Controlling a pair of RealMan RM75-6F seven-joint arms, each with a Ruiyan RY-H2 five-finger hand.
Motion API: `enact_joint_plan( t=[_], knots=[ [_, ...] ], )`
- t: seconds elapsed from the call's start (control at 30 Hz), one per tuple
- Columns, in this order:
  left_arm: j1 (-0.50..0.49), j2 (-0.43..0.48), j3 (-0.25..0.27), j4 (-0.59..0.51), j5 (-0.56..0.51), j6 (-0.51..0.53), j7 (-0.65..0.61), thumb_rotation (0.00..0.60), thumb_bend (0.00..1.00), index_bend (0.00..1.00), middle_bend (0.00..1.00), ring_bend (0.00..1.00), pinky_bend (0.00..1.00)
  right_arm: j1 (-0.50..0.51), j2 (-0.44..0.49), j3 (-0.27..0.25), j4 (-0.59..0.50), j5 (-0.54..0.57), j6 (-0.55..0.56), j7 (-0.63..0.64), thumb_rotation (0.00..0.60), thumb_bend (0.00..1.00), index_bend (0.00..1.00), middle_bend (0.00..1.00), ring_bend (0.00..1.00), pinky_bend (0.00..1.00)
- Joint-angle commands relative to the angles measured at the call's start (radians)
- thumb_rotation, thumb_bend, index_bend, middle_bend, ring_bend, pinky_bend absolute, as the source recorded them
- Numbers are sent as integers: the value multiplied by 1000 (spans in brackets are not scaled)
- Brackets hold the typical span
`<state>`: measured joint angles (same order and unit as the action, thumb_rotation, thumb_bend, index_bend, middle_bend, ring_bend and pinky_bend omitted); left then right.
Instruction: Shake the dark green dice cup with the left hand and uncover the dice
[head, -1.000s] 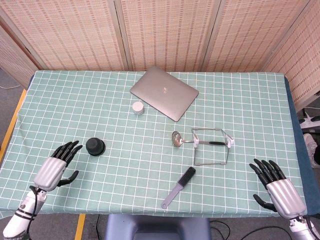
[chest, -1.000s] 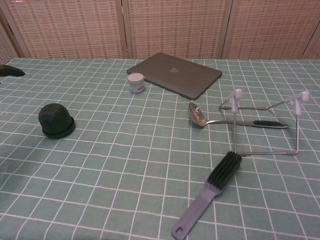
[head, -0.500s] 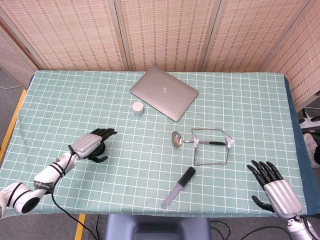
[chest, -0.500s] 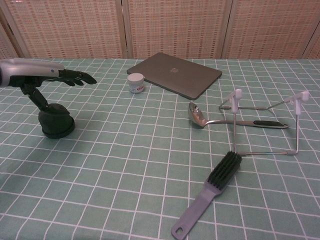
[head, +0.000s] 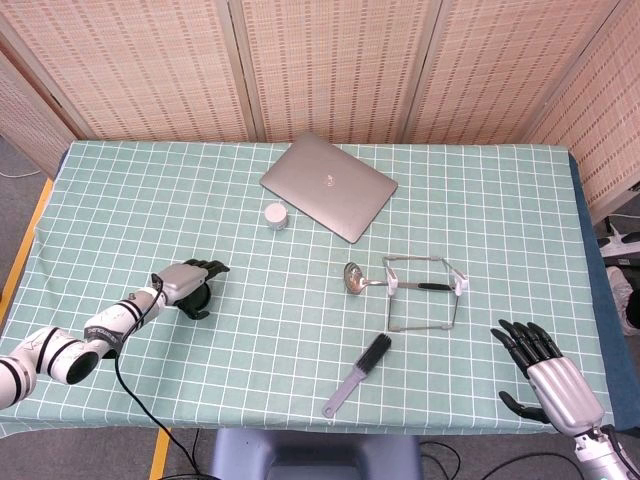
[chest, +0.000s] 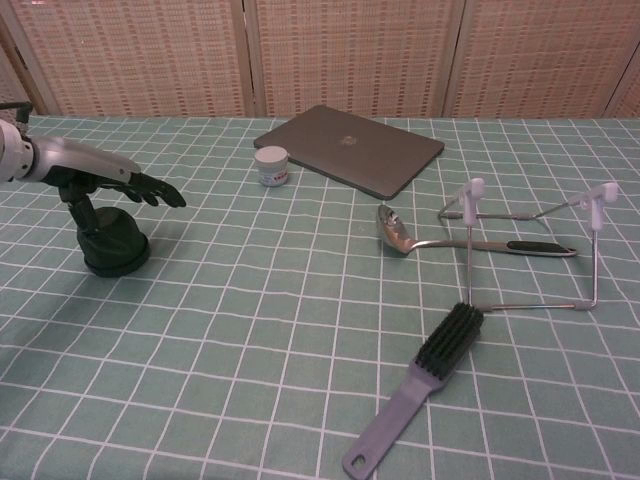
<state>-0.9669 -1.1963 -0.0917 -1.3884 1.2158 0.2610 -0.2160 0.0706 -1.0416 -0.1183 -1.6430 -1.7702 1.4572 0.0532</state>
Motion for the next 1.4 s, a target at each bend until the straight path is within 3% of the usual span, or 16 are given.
enact_joint_plan(
  t=[0.03,0.57,0.87,0.93,1.07,1.23,1.4],
  knots=[
    [-29,-2,23,9,-17,-31,24,600,306,0,0,0,43,-3,1,-3,2,-6,5,2,600,210,0,0,0,0],
    [-69,-92,113,118,-111,38,177,600,291,0,0,0,67,-3,7,0,0,3,7,2,600,210,0,0,0,0],
    [-106,-88,183,100,-205,61,266,600,290,4,8,0,218,-3,11,-1,0,4,10,9,600,210,0,0,0,0],
    [-106,-89,199,95,-226,87,289,600,289,28,37,2,253,-4,12,-1,0,2,14,11,600,210,0,0,0,0],
    [-101,-95,224,88,-258,138,334,600,291,175,152,92,320,-6,14,-2,1,-1,20,14,600,210,0,0,0,0],
    [-85,-117,256,94,-278,216,419,600,305,335,285,237,515,-9,16,-1,2,-3,28,14,600,210,0,0,0,0],
    [-84,-130,270,103,-315,219,460,600,308,381,302,249,527,-12,16,-2,1,-7,33,11,600,210,0,0,0,0]
  ],
)
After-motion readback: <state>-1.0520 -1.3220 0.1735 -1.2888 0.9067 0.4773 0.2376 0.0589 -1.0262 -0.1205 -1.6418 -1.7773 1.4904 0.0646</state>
